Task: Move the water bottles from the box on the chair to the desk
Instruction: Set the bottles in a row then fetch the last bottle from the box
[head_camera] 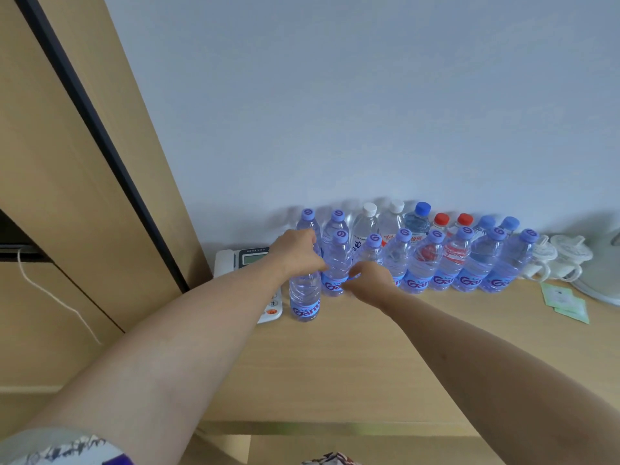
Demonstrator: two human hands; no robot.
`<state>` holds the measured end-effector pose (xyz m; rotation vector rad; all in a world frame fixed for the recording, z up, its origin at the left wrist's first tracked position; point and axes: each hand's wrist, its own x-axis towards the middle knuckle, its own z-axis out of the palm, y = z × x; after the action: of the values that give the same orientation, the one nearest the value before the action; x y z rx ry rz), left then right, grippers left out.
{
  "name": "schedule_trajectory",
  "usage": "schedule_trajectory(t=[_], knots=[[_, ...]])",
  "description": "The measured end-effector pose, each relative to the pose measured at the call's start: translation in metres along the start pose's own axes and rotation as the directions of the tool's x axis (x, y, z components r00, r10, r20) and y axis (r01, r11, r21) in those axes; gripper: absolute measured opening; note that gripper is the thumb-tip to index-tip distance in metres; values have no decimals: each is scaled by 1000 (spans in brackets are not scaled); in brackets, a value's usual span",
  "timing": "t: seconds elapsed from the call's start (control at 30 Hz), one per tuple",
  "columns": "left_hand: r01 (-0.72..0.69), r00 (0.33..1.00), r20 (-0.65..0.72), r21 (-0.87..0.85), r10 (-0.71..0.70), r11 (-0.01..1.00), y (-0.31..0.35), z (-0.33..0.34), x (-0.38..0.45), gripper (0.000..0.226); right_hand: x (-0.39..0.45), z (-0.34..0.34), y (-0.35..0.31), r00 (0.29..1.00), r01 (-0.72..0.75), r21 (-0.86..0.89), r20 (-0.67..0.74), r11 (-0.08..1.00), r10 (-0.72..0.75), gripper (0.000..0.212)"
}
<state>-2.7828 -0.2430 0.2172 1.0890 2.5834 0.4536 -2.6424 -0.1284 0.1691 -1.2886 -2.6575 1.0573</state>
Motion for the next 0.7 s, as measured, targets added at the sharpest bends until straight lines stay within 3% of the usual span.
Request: schedule_trajectory(t=[0.17,0.37,0.6,0.7], knots=[[-201,974,-89,77,208,977,26,-1,6,55,-19,-29,22,992,-40,-58,-118,998,33,54],[-436,897,10,195,443,879,108,43,-3,59,-72,-66,79,940,-214,-99,-292,972,177,50],[-676,737,178,167,652,718,238,102,-62,59,-172,-121,176,800,-455,-14,-446,890,402,68],[-754,657,232,198,717,627,300,125,-103,71,-223,-144,222,725,-517,56,-501,854,472,70]])
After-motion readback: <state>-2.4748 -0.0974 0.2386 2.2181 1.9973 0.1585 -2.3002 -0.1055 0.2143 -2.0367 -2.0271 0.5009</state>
